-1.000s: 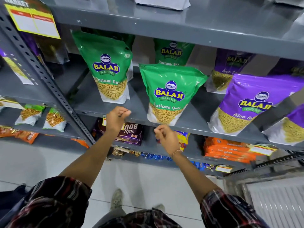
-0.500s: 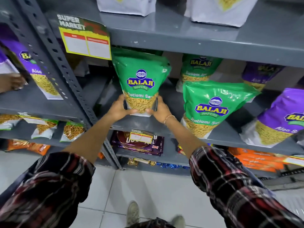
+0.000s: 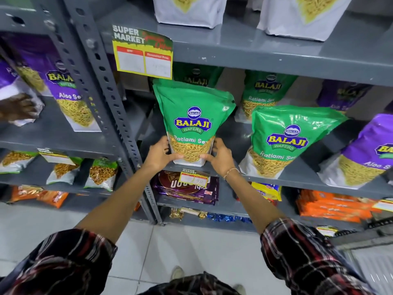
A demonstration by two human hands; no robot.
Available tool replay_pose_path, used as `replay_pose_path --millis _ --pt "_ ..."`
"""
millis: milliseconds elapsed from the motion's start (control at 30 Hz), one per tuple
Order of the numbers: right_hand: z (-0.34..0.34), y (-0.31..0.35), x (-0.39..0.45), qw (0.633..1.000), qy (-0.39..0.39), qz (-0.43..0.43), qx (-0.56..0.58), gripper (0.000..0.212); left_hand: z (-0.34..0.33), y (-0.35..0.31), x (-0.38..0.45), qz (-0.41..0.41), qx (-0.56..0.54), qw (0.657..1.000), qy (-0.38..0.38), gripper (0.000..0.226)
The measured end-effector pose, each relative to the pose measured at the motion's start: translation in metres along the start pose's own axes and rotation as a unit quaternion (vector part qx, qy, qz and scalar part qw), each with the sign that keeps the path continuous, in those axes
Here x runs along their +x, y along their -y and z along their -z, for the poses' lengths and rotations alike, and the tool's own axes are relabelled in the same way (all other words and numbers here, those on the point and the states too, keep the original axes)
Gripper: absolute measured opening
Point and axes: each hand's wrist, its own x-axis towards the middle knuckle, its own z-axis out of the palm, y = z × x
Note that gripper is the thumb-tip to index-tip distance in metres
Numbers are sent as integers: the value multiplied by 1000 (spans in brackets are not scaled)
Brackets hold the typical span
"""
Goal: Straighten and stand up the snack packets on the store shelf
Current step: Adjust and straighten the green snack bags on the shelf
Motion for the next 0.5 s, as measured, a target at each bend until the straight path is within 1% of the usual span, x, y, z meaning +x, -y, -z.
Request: replay_pose_path --millis 200,300,367,400,467,500 --pt "-3 5 -17 1000 -3 -15 9 51 2 -1 -14 -6 0 1000 -1 65" --pt "2 14 -22 999 20 -12 -27 57 4 -1 -15 -11 27 1000 2 68" --pt "10 26 -24 998 32 -7 -56 70 4 0 -16 -2 27 999 20 84" --pt "15 35 -25 999 19 -2 -42 79 2 0 -18 7 18 999 30 96" --pt "28 60 -29 998 -40 27 41 89 -5 0 -21 23 -7 999 29 112" --pt "36 74 -30 994 -70 55 68 88 -9 -1 -22 29 -15 999 19 113"
